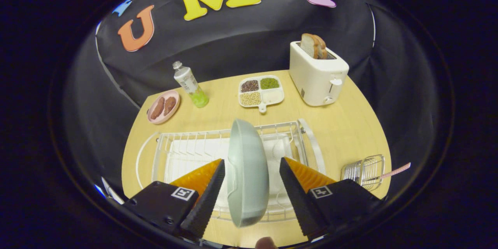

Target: Take the plate from the dish rack, then take the spoon from the basket and place it into the plate.

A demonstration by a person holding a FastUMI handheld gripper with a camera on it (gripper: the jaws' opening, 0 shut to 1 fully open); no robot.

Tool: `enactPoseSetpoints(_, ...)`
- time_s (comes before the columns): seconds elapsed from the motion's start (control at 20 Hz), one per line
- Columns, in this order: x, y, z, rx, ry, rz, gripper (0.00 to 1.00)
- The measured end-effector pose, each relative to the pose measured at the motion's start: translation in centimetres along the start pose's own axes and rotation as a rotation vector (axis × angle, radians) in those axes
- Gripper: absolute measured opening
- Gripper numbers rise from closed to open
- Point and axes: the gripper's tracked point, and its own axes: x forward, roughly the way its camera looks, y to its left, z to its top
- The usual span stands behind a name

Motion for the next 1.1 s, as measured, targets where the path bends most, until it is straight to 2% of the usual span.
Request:
enactPoseSetpoints(0.15, 1.0, 0.4, -0.4, 0.024, 0.03, 0.001, 0.81)
enactPoseSetpoints(0.25, 1.2, 0.4, -0.5, 0.038, 0.037, -0.016, 0.67)
enactPoseSetpoints(0.4, 1.1, 0.4, -0.8, 0.058, 0.056, -0.068, 0.39)
enactPoseSetpoints(0.65, 0.4, 0.4, -0.2, 0.038, 0.059, -0.164, 0.35)
enactPoseSetpoints(0.9, -2.3, 0.7, 2.7, -0.06, -0.034, -0.306, 0.34)
enactPoseSetpoints(0.95, -2.9, 1.0, 3.1, -0.073, -0.058, -0.308, 0.34)
enactPoseSetpoints(1.1, -4.8, 2.2, 2.5, -0.07, -0.088, -0.239, 0.32)
